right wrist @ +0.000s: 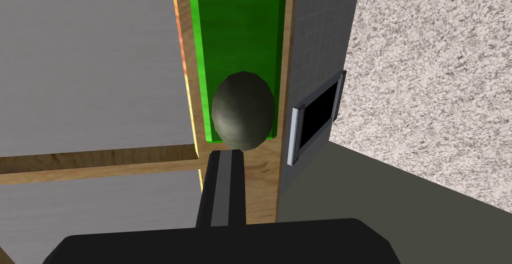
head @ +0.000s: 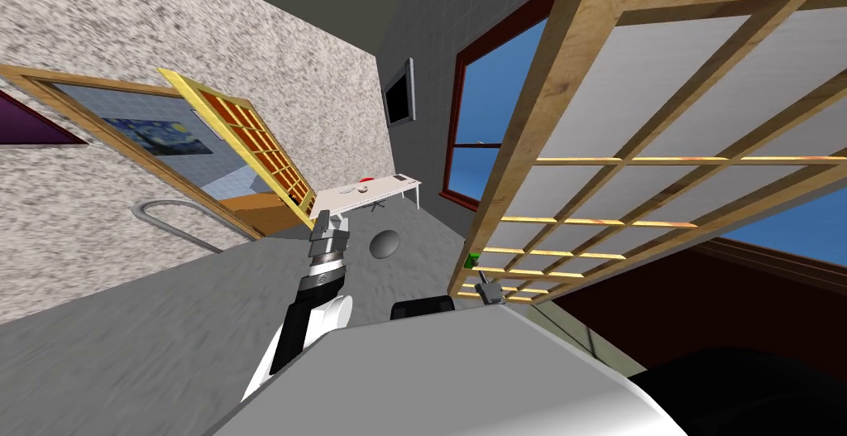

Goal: Push the door open

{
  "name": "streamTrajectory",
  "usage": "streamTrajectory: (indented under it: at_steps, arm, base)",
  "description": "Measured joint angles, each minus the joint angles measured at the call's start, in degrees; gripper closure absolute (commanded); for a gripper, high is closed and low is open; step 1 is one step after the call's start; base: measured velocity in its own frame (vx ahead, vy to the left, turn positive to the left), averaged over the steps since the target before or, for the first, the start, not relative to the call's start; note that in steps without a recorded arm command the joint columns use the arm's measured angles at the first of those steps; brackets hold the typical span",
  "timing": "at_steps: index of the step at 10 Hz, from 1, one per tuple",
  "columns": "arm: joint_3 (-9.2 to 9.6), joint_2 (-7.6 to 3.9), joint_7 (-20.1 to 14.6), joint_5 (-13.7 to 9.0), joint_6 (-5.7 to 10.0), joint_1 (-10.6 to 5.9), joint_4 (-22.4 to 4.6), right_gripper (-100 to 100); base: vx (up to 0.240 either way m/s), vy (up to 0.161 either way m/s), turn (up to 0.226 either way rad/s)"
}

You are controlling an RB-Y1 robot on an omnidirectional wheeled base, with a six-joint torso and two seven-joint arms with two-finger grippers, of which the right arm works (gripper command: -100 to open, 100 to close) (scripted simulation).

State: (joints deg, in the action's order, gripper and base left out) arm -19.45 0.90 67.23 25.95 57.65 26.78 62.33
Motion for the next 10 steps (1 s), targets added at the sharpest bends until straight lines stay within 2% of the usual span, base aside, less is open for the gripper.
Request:
streamTrajectory:
  at_steps: [1, 3, 4, 6, 7, 8, 9, 10]
  arm:
    - [0.00, 0.00, 0.00, 0.00, 0.00, 0.00, 0.00, -100]
    - [-0.11, -1.77, -0.27, -0.26, 0.36, 0.94, 0.43, -100]
    - [-0.16, -1.70, -0.46, -0.40, 0.53, 1.53, 0.81, -100]
    - [-0.20, 0.75, -0.64, -0.62, 0.98, 2.68, 1.36, -100]
    - [-0.20, 0.86, -0.67, -0.63, 1.00, 2.71, 1.34, -100]
    - [-0.15, -0.07, -0.65, -0.58, 0.57, 2.61, 1.76, -100]
    - [-0.38, -1.17, -0.35, -0.75, 0.73, 1.95, 0.82, -100]
    - [-0.50, -1.77, -0.03, -0.83, 0.75, 1.49, 0.48, -100]
  base:
    - [-0.066, 0.024, -0.063]
    - [-0.147, 0.090, -0.103]
    - [-0.169, 0.074, -0.079]
    - [-0.111, 0.049, -0.026]
    - [0.070, -0.017, 0.011]
    - [0.177, -0.021, 0.023]
    - [0.246, -0.026, 0.022]
    - [0.253, -0.049, 0.025]
